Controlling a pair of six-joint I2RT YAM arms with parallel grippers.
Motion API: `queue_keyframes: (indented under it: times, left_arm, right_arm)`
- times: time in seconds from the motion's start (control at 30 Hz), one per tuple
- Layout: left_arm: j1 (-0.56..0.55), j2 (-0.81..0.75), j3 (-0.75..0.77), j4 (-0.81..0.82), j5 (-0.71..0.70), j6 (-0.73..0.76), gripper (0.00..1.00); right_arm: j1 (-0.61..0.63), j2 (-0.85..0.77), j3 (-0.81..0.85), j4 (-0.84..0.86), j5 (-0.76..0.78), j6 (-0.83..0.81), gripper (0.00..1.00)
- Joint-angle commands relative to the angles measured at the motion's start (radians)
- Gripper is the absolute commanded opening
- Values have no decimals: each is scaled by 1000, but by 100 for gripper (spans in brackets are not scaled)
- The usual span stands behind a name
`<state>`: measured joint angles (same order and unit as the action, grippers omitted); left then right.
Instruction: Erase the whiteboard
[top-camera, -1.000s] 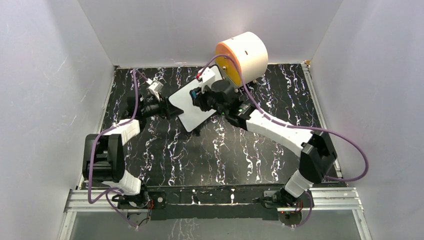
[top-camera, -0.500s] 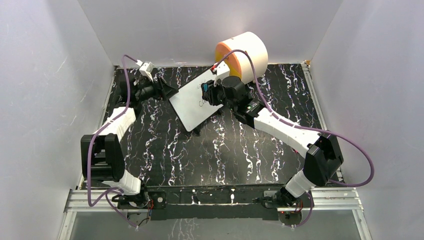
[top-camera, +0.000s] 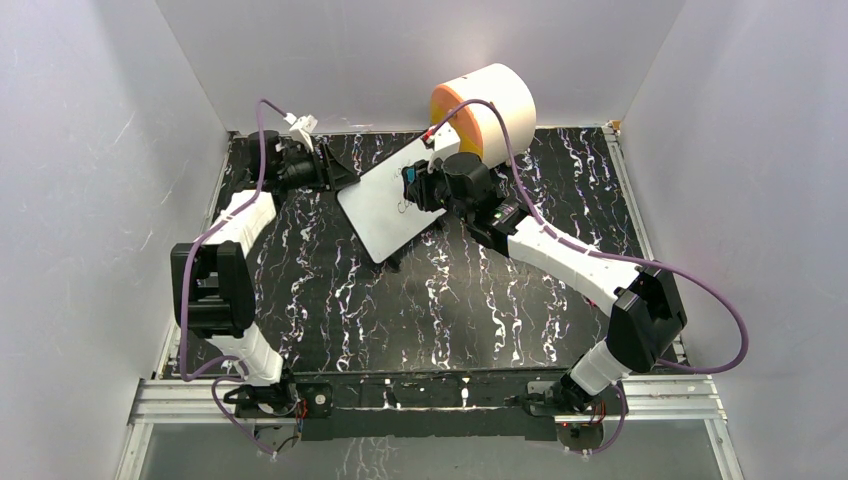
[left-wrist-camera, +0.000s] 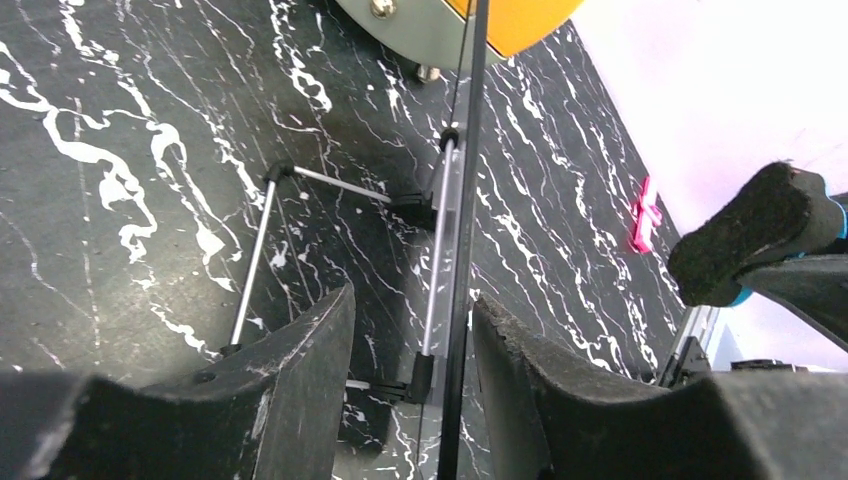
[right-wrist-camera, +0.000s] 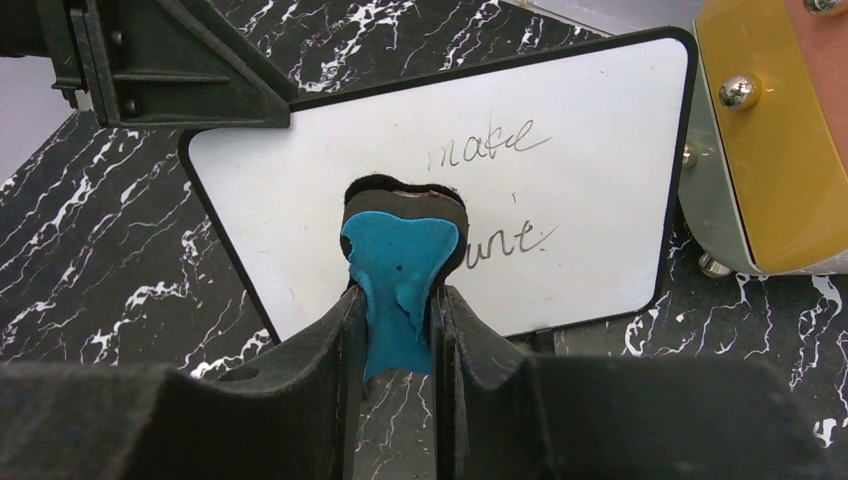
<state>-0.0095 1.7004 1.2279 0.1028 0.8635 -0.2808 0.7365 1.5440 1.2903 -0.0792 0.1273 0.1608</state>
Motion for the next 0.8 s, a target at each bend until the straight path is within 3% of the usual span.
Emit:
queue_keyframes:
  times: [0.0, 0.1, 0.17, 0.27, 0.37, 0.4, 0.5, 0.77]
  left_arm:
    - [-14, -15, 22, -40, 82, 3, 45]
    - [-25, -18, 10, -62, 95, 38, 46]
    - [-32, -21, 3, -76, 97, 59, 41]
    - [-35, -31, -9, -71, 117, 79, 26]
    - [-36, -47, 26, -185, 118, 218, 3]
    - [-36, -52, 38, -224, 125, 256, 0]
    - [-35, -58, 70, -303, 181, 342, 0]
    - [-35, -106, 5, -291, 322, 364, 0]
  right_arm:
    - [-9, -8, 7, 33, 15, 10, 20]
    - [-9, -2, 8, 32, 16, 12, 20]
    - [-11, 1, 8, 32, 17, 14, 20]
    - [-11, 2, 9, 32, 22, 14, 20]
    - [-15, -1, 12, 25, 30, 10, 20]
    - [-17, -4, 12, 25, 31, 9, 20]
    - [-22, -5, 5, 29, 34, 5, 20]
    - [-26, -10, -32, 40, 30, -2, 20]
